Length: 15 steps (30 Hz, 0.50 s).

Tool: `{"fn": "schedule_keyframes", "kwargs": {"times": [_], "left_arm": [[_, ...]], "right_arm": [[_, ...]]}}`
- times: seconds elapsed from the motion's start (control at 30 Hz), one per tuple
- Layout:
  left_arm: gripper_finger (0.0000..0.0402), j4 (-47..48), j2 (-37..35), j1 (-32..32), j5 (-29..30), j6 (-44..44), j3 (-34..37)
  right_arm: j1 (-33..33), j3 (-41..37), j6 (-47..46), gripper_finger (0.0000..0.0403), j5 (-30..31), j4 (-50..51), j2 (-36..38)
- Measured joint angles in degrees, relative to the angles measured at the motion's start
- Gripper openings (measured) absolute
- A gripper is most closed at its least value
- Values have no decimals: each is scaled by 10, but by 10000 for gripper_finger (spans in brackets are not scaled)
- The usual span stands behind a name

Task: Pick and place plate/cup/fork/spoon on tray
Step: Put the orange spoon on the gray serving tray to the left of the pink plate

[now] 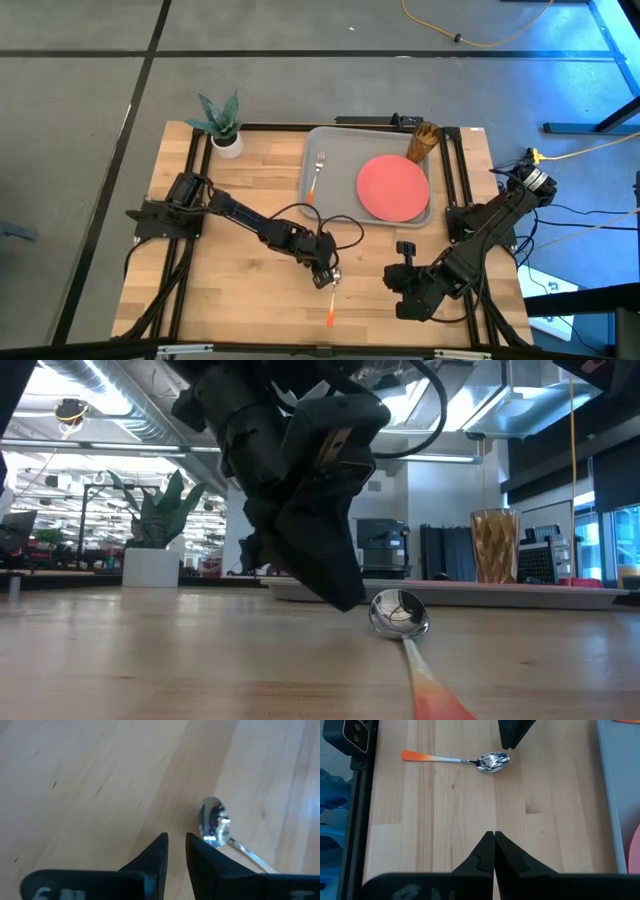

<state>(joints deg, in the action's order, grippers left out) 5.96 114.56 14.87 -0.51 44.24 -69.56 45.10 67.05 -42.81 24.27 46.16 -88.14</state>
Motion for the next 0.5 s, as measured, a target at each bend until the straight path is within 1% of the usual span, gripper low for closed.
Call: {"fn": "schedule_keyframes", "kwargs": {"times": [0.37,0.5], "left_arm": [[61,-50,0,-23,-71,-50,0],[61,-51,2,-26,-74,-54,0]], "right_arm": [[0,0,0,4,-2,0,0],[0,0,5,4,-4,0,0]]}}
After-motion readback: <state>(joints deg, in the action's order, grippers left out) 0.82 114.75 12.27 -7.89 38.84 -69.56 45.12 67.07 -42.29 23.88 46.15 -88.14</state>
